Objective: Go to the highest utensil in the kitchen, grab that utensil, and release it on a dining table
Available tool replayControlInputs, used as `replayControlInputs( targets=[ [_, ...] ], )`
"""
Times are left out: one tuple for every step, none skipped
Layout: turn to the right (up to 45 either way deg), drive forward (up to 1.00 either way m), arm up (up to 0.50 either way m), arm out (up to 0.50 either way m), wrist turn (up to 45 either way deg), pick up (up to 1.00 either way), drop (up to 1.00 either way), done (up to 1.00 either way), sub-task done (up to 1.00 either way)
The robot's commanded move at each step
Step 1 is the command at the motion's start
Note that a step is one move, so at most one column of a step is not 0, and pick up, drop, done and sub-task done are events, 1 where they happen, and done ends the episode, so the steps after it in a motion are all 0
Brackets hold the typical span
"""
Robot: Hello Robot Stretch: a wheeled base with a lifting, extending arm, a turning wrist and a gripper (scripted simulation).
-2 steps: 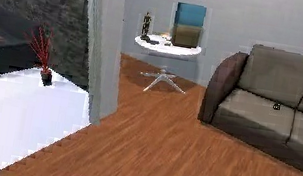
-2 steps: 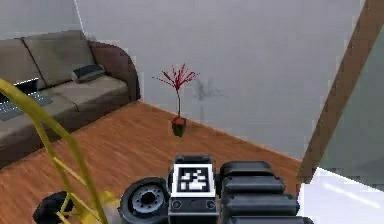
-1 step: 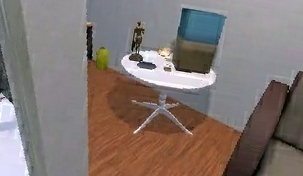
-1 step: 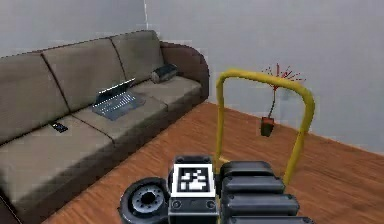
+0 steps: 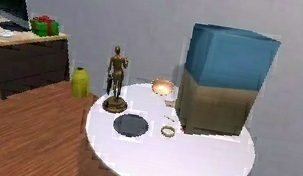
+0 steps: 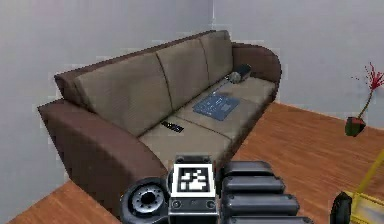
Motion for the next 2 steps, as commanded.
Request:
replayControlInputs(
  targets=[
    [-12.0, 0.00, 0.00, 0.00, 0.0, 0.00, 0.00, 0.00, 0.00],
    [0.0, 0.20, 0.00, 0.00, 0.0, 0.00, 0.00, 0.00, 0.00]
  ],
)
